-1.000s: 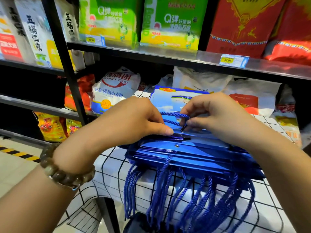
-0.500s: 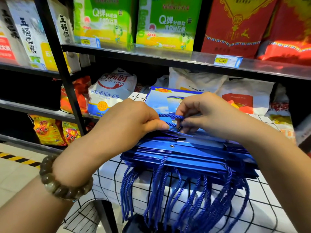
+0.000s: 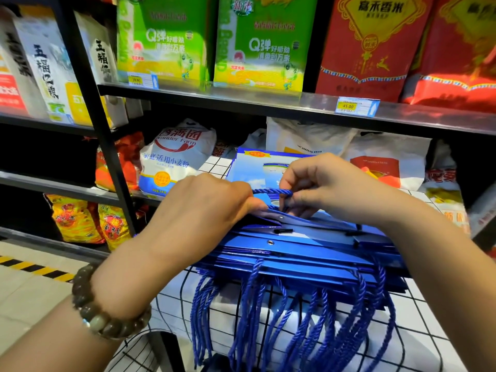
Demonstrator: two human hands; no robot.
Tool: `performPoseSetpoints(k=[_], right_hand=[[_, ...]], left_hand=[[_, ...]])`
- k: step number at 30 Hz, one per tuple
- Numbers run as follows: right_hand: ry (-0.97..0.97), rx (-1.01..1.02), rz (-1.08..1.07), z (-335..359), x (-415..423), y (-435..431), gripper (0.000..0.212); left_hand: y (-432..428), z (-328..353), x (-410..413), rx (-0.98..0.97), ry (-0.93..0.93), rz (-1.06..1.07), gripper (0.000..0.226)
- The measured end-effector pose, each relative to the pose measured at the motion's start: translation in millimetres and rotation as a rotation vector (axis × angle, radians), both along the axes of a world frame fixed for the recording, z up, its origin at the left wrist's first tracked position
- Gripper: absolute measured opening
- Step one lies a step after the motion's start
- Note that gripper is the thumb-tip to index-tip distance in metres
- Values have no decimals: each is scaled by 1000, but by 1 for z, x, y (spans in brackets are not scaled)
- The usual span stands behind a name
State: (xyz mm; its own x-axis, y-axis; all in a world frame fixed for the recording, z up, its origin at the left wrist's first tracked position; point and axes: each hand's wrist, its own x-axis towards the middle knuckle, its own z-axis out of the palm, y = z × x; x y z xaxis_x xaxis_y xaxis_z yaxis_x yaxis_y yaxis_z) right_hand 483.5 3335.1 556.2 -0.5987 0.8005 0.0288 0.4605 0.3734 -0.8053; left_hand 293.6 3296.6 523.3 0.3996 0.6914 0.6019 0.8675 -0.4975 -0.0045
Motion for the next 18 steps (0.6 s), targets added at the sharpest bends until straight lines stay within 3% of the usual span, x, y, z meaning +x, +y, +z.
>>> performPoseSetpoints(k=[4,8,11,13,18], right_hand=[[52,-35,2,1,2,0,23],[23,-27,16,-2,1,-4,22],[12,8,-7,-7,0,-7,23],[15,26,-22,-7,1,-8,24],[-32,95,-1,-5,0,-12,26]], left_hand=[[-4,1,-2,25,27,4,47],[-8,0,-3,40,264,-33,40],[-12,-1,-4,30,442,-100,7],[-12,-5,-2,35,496,-98,19],[-15,-4,-1,116,532,-55,16]])
